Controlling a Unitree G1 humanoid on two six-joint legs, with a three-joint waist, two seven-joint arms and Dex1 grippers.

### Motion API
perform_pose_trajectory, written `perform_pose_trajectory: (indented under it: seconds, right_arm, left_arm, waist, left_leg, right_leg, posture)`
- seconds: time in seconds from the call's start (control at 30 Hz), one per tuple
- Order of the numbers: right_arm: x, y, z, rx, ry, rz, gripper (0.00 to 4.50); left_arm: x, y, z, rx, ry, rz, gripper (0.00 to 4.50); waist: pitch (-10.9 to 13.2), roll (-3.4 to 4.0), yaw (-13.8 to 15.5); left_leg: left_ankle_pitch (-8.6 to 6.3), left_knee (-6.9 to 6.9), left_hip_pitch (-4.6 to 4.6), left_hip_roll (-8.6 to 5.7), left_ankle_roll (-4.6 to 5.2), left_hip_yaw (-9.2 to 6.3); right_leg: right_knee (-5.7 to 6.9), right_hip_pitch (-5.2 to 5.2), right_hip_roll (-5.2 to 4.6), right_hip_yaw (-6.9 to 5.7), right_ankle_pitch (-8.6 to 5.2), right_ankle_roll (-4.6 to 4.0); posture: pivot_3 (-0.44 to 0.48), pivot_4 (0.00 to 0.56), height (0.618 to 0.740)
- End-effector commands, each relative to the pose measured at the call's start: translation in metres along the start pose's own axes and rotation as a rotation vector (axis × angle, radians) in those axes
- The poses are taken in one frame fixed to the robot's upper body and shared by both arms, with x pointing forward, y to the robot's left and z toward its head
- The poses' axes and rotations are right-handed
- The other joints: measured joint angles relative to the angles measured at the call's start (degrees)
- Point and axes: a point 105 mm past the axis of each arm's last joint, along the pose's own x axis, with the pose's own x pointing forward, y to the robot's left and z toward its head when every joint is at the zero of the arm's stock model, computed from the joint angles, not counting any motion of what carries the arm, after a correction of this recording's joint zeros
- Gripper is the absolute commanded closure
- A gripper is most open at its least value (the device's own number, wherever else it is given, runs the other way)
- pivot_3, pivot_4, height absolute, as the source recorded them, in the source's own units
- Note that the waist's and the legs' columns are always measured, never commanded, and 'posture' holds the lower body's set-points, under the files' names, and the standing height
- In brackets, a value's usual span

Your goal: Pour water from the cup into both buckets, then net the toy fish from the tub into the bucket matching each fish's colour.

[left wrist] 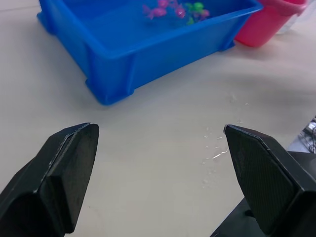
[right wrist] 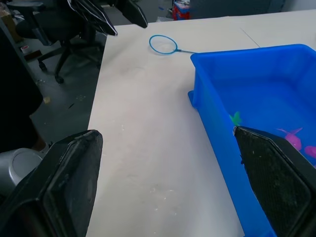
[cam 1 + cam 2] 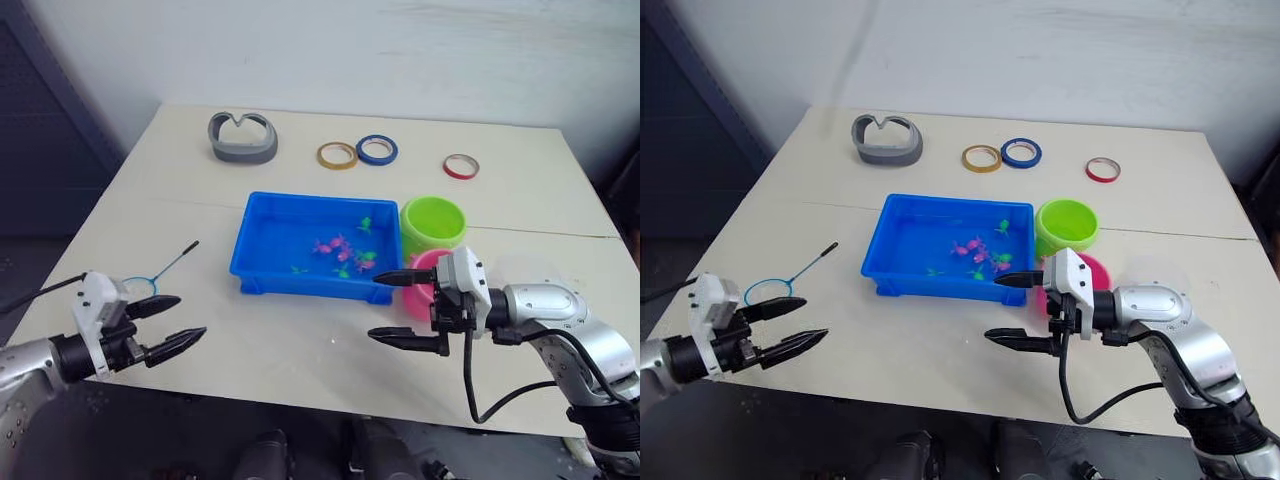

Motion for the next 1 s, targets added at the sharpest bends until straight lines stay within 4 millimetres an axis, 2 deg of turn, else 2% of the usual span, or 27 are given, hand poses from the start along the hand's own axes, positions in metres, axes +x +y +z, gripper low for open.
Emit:
perform_pose_trajectory:
  seconds: [0.03,0.13,0.33,0.43,0.57,0.67,0.73,0.8,0.9,1.0]
  right_arm:
    - [-0.025,0.009,-0.003,0.004,0.041,-0.080,0.00]
    - [-0.044,0.017,-0.011,0.050,0.078,-0.173,0.00]
    - [-0.106,0.038,-0.034,0.193,0.175,-0.491,0.00]
    - [-0.135,0.047,-0.044,0.249,0.200,-0.661,0.00]
    - [-0.160,0.055,-0.052,0.300,0.212,-0.819,0.00]
    - [-0.176,0.049,-0.060,0.316,0.233,-0.958,0.00]
    - [-0.183,0.039,-0.064,0.328,0.218,-1.058,0.00]
    - [-0.187,0.029,-0.067,0.345,0.204,-1.130,0.00]
    - [-0.196,0.015,-0.077,0.366,0.211,-1.263,0.00]
    - [-0.196,0.004,-0.087,0.366,0.239,-1.326,0.00]
  left_arm:
    - [0.024,-0.043,0.022,0.066,-0.034,-0.260,0.07]
    - [0.036,-0.055,0.032,0.086,-0.052,-0.355,0.07]
    - [0.056,-0.083,0.052,0.149,-0.085,-0.606,0.07]
    - [0.065,-0.088,0.061,0.185,-0.106,-0.684,0.07]
    - [0.075,-0.090,0.071,0.220,-0.136,-0.743,0.07]
    - [0.080,-0.092,0.078,0.237,-0.162,-0.765,0.07]
    - [0.082,-0.093,0.079,0.244,-0.166,-0.770,0.07]
    - [0.084,-0.093,0.079,0.250,-0.170,-0.771,0.07]
    - [0.086,-0.094,0.082,0.257,-0.184,-0.765,0.07]
    - [0.088,-0.093,0.084,0.258,-0.193,-0.747,0.07]
  waist:
    - [0.0,0.00,0.5]
    - [0.0,0.03,0.6]
    - [0.0,0.01,0.4]
    - [0.0,0.01,0.4]
    - [0.0,0.04,-0.1]
    - [0.0,0.04,-0.8]
    - [0.0,0.04,-1.1]
    - [0.0,0.04,-1.1]
    - [0.0,0.06,-0.9]
    - [0.0,0.06,-0.8]
  left_leg:
    - [0.02,-0.03,-0.03,0.00,-0.09,-0.01]
    - [-0.02,-0.04,-0.13,0.00,-0.10,0.00]
    - [0.03,-0.05,0.00,0.01,-0.14,0.06]
    - [0.03,-0.09,0.18,0.01,-0.10,0.09]
    - [0.05,-0.18,0.31,0.02,-0.08,0.10]
    - [0.06,-0.19,0.41,0.04,-0.11,0.09]
    - [0.07,-0.18,0.40,0.04,-0.12,0.10]
    - [0.27,-0.18,0.44,0.04,-0.48,0.11]
    - [0.29,-0.19,0.73,0.04,-0.52,0.11]
    - [0.31,-0.23,0.73,0.04,-0.54,0.10]
  right_leg:
    - [-0.07,0.02,-0.01,0.00,0.00,0.01]
    - [-0.06,0.00,0.02,0.02,0.02,0.03]
    - [-0.07,0.09,0.10,0.10,0.03,0.08]
    - [-0.01,0.21,0.15,0.15,0.03,0.08]
    - [0.08,0.51,0.19,0.20,0.03,0.08]
    - [0.09,0.65,0.20,0.20,0.02,0.07]
    - [0.08,0.65,0.19,0.21,0.02,0.07]
    - [0.10,0.65,0.20,0.22,0.02,0.07]
    - [0.13,0.66,0.20,0.22,0.02,0.07]
    - [0.12,0.65,0.21,0.22,0.02,0.07]
  posture:
    - [0.000,0.150,0.740]
    - [0.000,0.150,0.740]
    - [0.000,0.150,0.740]
    - [0.000,0.150,0.740]
    - [0.000,0.150,0.740]
    - [0.000,0.150,0.740]
    - [0.000,0.150,0.740]
    - [0.000,0.150,0.740]
    - [0.000,0.150,0.740]
    - [0.000,0.150,0.740]
